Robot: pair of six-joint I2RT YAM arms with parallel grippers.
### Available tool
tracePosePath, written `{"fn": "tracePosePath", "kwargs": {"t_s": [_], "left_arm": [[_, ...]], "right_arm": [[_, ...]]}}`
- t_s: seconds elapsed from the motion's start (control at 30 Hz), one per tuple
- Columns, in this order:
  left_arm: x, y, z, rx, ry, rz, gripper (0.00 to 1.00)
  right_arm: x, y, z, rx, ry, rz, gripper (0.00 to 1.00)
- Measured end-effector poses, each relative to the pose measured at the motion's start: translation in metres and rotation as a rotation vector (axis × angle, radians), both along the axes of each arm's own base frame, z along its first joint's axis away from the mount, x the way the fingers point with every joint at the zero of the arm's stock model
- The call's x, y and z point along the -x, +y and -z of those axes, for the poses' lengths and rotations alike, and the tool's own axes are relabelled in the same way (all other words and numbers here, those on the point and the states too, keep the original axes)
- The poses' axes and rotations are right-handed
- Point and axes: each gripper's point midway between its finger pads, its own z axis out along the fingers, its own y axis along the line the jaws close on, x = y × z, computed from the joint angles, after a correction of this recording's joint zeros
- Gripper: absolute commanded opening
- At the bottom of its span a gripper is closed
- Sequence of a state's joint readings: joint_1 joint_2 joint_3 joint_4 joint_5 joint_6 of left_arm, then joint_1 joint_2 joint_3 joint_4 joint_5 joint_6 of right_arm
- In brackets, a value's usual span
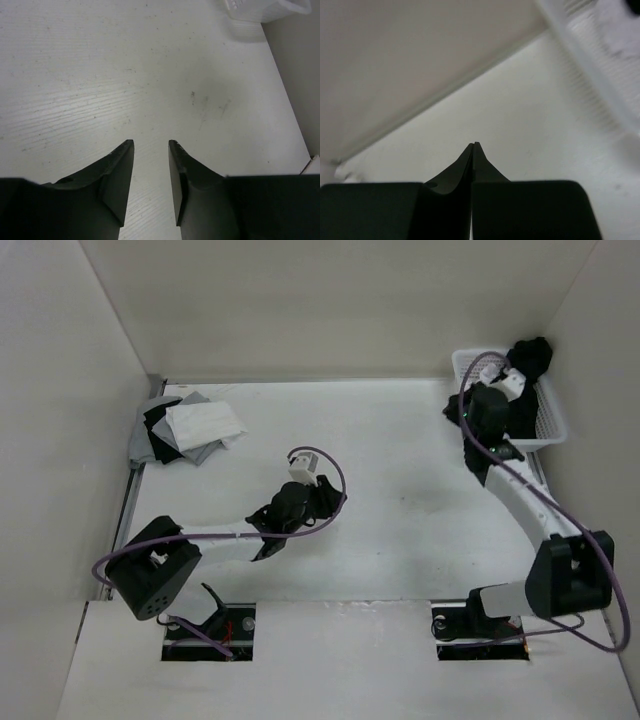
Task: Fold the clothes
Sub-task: Grab the tank top from the pile
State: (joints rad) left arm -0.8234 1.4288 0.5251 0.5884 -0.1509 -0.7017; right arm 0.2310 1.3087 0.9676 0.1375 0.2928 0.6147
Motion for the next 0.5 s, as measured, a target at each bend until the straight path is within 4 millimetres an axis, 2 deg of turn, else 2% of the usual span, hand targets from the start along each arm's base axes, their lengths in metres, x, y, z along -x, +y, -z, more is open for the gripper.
{"fn": "tracePosePath", "kwargs": {"t_s": [0.1,0.13,0.2,0.37,0.5], "left_arm": [[-0.003,0.002,-0.001,0.005,-0.009,-0.004,0.32],[-0.005,0.003,-0.001,0.008,-0.01,-0.008,0.33],[-0.009,0.005,-0.002,0.013,-0.014,-0.02,0.35],[-0.018,0.015,0.002,0.015,-0.015,-0.052,0.38],[-0.024,0.022,0.003,0.015,-0.015,-0.072,0.41]], "right_arm": [[-0.043,-0.072,-0.011,0.016,0.002,0.171,0.04],[-0.058,-0.099,-0.008,0.024,0.017,0.229,0.08],[-0.082,-0.137,0.003,0.04,0.054,0.3,0.15],[-0.139,-0.205,0.038,0.087,0.147,0.397,0.38],[-0.168,-0.249,0.065,0.114,0.199,0.454,0.48]]}}
